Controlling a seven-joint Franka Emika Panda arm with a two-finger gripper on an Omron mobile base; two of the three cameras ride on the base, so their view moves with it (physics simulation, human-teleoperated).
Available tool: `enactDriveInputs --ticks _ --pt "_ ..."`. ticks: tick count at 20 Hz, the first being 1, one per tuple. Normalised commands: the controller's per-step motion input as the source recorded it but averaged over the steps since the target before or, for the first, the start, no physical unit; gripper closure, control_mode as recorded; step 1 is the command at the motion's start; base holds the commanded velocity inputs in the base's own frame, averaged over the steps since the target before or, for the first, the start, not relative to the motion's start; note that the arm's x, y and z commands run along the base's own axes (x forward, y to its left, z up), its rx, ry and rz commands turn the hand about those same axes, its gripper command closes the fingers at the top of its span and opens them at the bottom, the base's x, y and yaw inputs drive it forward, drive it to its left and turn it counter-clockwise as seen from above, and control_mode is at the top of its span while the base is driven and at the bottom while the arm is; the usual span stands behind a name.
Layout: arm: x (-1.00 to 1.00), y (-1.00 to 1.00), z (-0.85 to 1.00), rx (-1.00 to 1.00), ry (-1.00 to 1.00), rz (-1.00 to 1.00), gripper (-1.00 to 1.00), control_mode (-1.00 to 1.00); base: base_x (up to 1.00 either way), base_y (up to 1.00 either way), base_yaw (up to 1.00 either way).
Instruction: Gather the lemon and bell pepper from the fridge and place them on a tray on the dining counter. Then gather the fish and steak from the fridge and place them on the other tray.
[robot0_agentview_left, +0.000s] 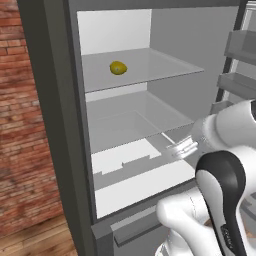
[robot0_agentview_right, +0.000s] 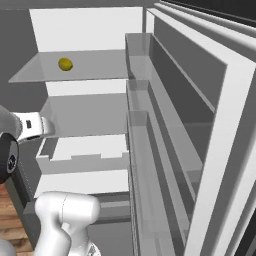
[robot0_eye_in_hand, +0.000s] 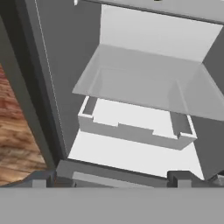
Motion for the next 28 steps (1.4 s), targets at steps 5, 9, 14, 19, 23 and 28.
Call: enactDriveInputs --ticks 5,9,14,19,23,28 --pt "0.03 0.06 0.87 0.00 -0.31 0.08 -1.00 -1.00 0.00 0.00 0.00" --pt "0.00 0.06 0.91 -0.01 -0.24 0.00 -1.00 -1.00 0.00 0.00 0.00" --pt "0.09 0.00 0.77 -0.06 -0.06 -0.02 -1.00 -1.00 0.00 0.00 0.00" --pt "0.45 0.06 0.40 -0.02 0.00 0.00 -1.00 -1.00 0.00 0.00 0.00" --pt "0.59 0.07 0.04 0.00 0.00 0.00 -1.00 -1.00 0.00 0.00 0.00" --pt "0.61 0.17 -0.01 0.00 0.00 0.00 -1.00 -1.00 0.00 0.00 0.00"
